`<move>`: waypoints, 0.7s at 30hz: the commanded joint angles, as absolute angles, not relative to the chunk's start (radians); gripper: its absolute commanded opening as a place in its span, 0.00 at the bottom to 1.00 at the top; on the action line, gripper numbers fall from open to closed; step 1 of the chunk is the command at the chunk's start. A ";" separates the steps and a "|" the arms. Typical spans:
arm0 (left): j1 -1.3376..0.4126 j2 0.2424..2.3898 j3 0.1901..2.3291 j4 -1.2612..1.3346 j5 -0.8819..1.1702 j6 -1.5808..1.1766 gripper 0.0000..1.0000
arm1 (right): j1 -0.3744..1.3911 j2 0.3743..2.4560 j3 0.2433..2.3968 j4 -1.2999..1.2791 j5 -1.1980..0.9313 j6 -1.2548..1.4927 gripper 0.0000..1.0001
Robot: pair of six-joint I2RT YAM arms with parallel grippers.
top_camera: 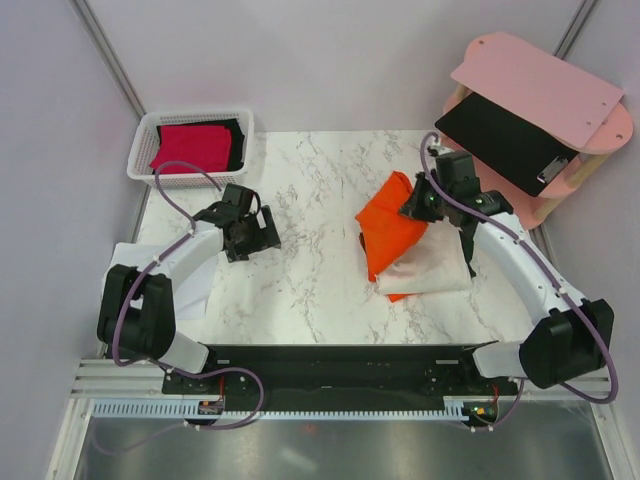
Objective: Fold and stack the t-shirts
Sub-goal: Put the neatly folded tshirt into the corner of the board with the right arm
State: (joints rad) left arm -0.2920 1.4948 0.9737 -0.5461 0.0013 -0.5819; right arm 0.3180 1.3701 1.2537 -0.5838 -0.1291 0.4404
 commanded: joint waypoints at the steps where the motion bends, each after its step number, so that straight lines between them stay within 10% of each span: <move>1: -0.295 1.451 0.960 -0.537 -0.006 -0.548 1.00 | 0.195 1.309 1.061 -0.597 -0.116 0.479 0.01; 16: -0.302 1.466 0.962 -0.532 0.025 -0.546 0.99 | -0.064 1.311 0.976 -0.768 -0.180 0.370 0.03; 19: -0.310 1.474 0.966 -0.531 0.032 -0.548 0.99 | -0.071 1.362 0.971 -0.776 -0.149 0.348 0.25; 21: -0.325 1.471 0.969 -0.529 0.041 -0.540 0.99 | -0.069 1.368 0.974 -0.781 -0.094 0.344 0.57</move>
